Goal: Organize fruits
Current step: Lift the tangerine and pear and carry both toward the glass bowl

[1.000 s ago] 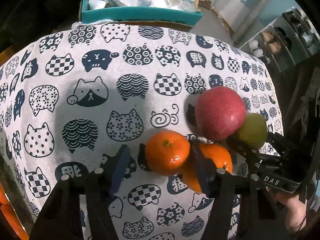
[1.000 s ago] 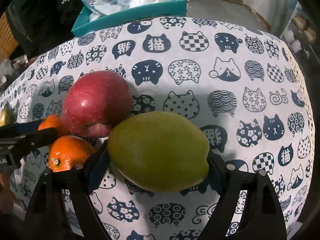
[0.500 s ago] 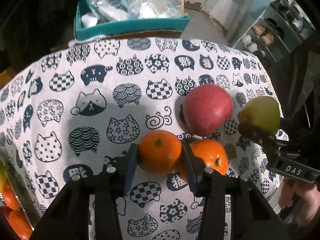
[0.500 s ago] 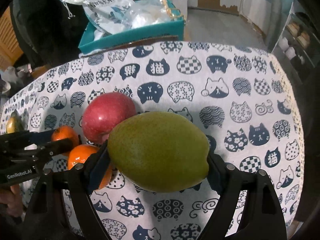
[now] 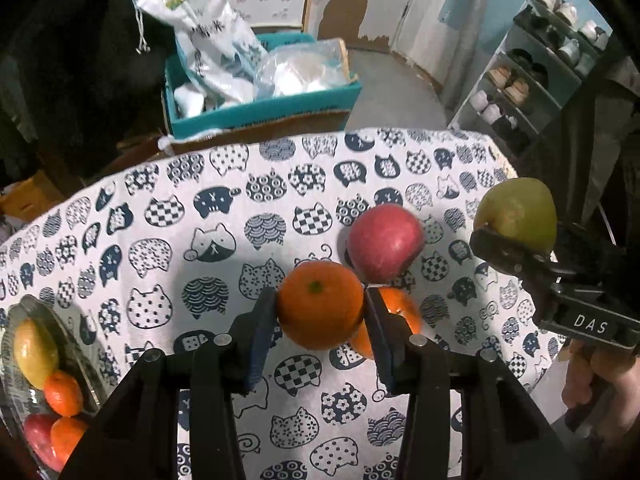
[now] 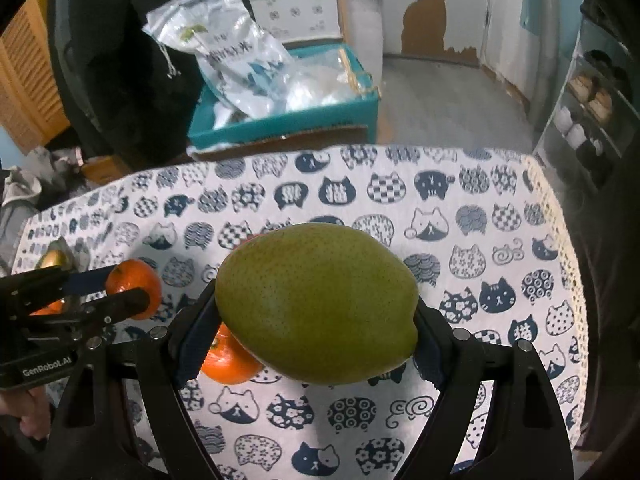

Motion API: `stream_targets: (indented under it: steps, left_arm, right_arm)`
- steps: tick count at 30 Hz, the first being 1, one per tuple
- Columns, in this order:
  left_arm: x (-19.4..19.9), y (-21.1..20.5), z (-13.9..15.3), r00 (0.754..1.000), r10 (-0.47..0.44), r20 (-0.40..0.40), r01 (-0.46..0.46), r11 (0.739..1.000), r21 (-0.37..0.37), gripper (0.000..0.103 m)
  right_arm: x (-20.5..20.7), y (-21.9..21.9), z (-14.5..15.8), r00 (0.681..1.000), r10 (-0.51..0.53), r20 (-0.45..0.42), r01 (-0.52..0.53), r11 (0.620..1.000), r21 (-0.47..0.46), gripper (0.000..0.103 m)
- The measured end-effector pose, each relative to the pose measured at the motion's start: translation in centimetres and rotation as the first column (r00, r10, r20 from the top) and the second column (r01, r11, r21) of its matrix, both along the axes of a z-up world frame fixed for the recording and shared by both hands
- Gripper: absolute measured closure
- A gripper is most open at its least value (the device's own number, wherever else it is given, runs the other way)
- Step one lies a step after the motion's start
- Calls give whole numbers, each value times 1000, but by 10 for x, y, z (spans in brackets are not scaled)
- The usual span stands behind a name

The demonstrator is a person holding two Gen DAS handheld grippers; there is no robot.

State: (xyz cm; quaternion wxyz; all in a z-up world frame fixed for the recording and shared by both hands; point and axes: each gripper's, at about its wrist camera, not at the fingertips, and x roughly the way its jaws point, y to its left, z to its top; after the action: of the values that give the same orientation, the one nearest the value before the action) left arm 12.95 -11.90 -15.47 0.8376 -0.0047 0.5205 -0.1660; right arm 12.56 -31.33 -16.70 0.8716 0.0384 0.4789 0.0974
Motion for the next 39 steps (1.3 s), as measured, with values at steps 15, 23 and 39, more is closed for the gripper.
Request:
stream_targets:
  steps: [15, 23, 39]
  left_arm:
    - [-29, 3, 54, 992, -21, 125, 21, 1000, -3, 58]
    - [-46, 8, 78, 984, -26, 177, 29, 999, -14, 58]
    - [-67, 43, 102, 974, 22, 226, -13, 999, -40, 58]
  right_arm:
    - [-20, 11, 51, 993, 28, 118, -32, 999, 31, 19]
    - [-33, 19, 73, 984, 54, 171, -61, 997, 38, 19]
    - [-44, 54, 105, 963, 123, 240, -140, 989, 52, 19]
